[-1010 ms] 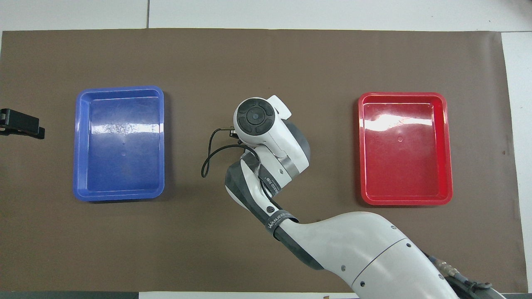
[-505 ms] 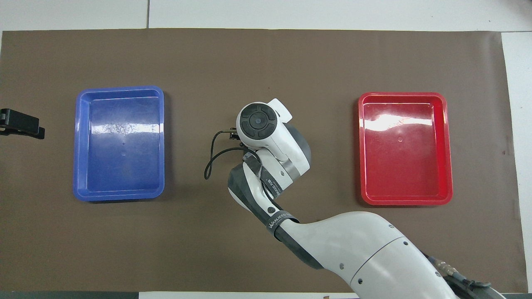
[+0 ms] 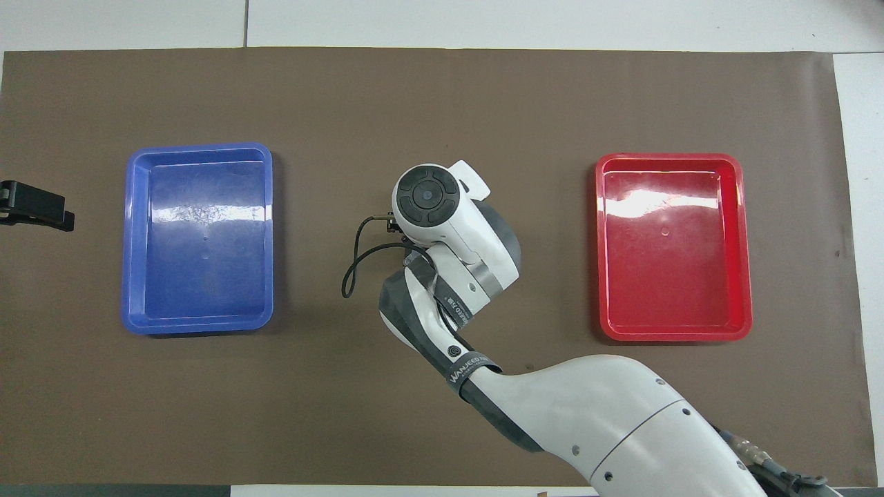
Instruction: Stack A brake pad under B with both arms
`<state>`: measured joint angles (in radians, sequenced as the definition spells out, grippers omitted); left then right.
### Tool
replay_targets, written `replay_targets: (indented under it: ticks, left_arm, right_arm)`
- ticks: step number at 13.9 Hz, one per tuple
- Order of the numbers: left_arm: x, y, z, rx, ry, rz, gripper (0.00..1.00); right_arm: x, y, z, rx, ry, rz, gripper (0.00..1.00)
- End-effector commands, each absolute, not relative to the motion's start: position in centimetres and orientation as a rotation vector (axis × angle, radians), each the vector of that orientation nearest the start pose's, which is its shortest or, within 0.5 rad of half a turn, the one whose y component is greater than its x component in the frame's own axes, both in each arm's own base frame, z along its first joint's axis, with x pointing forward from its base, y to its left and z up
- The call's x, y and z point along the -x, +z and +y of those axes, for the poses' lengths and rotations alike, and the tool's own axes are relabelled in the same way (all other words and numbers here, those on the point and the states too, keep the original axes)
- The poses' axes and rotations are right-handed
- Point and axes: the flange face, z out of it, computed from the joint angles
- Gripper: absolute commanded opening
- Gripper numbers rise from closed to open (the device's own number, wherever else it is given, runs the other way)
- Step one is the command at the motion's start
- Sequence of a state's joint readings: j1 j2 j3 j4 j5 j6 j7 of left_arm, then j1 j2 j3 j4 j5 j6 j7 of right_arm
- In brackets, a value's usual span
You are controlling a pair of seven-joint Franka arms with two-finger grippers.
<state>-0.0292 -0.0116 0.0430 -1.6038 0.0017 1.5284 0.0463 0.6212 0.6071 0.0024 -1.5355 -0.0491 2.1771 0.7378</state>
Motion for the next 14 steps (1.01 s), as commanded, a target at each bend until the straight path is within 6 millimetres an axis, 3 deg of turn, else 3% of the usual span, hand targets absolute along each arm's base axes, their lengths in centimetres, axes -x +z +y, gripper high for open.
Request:
replay_targets:
  ticks: [1, 3, 8, 11, 14]
  left_arm:
    - [-53.8, 61.3, 1.0, 3.15, 0.091, 0.056, 1.0]
    - [-53.8, 61.3, 1.0, 3.151, 0.091, 0.056, 1.0]
    - [-53.8, 61.3, 1.0, 3.15, 0.091, 0.056, 1.0]
    - [-53.8, 61.2, 1.0, 3.15, 0.094, 0.056, 1.0]
    - [-53.8, 61.3, 1.0, 3.15, 0.091, 0.056, 1.0]
  right_arm:
    - [-57.2, 31.2, 40.2, 3.186, -0.063, 0.151, 1.0]
    - [-57.3, 32.6, 38.6, 3.227, -0.037, 0.135, 1.0]
    - [-55.8, 32.2, 36.6, 3.264, 0.037, 0.046, 1.0]
    - [-57.3, 36.2, 31.5, 3.275, 0.086, -0.021, 1.0]
    - [-58.1, 42.3, 24.8, 3.257, 0.043, 0.109, 1.0]
